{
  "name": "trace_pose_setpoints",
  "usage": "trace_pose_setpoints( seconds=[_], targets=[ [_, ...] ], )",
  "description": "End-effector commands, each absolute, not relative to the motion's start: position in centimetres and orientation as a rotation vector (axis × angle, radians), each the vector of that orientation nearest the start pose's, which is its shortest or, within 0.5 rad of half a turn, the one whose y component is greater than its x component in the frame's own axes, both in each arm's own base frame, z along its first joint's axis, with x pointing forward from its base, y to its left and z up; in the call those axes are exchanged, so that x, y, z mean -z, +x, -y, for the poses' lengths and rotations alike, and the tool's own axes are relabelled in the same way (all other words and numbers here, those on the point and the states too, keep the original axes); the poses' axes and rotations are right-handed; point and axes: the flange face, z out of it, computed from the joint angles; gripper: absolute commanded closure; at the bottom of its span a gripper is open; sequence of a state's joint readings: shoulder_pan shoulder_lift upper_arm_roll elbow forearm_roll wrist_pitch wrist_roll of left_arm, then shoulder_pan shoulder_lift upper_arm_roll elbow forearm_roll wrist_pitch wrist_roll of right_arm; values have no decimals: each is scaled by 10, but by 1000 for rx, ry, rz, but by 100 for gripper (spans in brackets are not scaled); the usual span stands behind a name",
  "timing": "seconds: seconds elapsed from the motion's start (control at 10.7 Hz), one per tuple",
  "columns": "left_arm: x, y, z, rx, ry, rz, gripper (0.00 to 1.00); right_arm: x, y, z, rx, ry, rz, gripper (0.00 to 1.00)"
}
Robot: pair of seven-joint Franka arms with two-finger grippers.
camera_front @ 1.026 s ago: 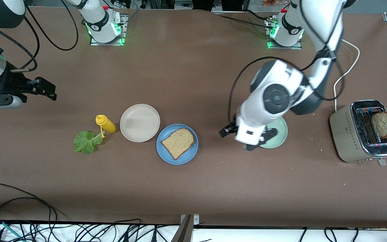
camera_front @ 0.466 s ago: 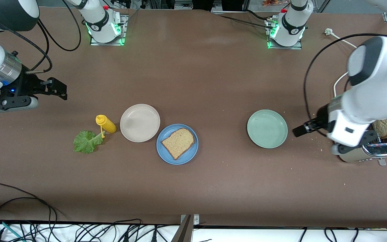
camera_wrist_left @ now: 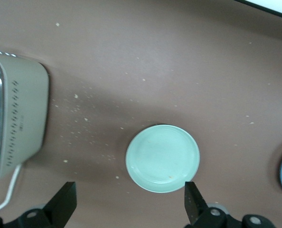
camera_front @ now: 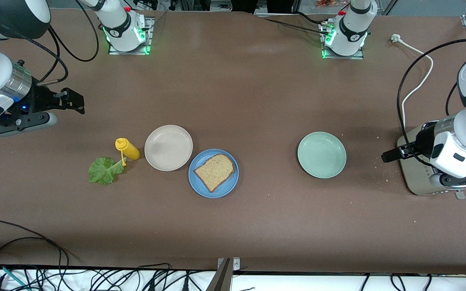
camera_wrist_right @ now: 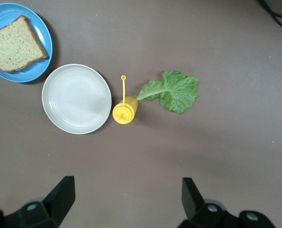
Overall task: Make sandwich in blue plate with both arms
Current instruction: 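Raise the left gripper toward the toaster while the right gripper reaches out, then lower the right gripper onto the green lettuce leaf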
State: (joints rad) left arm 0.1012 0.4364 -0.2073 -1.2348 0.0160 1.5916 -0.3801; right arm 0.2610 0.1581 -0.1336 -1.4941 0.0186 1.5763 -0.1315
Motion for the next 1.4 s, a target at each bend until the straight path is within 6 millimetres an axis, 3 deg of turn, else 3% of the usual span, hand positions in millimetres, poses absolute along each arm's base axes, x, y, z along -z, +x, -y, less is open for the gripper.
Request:
trace_pose_setpoints(
  seconds=[0.0,0.19,0.37,0.47,0.84,1.31],
  targets=[
    [-525,668,32,-105,-3064,343,0,-569,593,-78,-145,-3106,432,0],
    [-524,669,30,-107,-3064,345,0,-567,599,-58,-135,-3116,390,0],
    [-523,669,32,-110,-3067,343,0,-540,616,-28,-144,-3086,426,0],
    [-522,669,32,-113,-3067,343,0,-530,623,-26,-95,-3072,415,0],
    [-520,670,31,-117,-3066,345,0,-449,659,-29,-143,-3079,449,0],
    [-519,670,31,-120,-3065,345,0,-367,677,-29,-105,-3069,494,0]
  ],
)
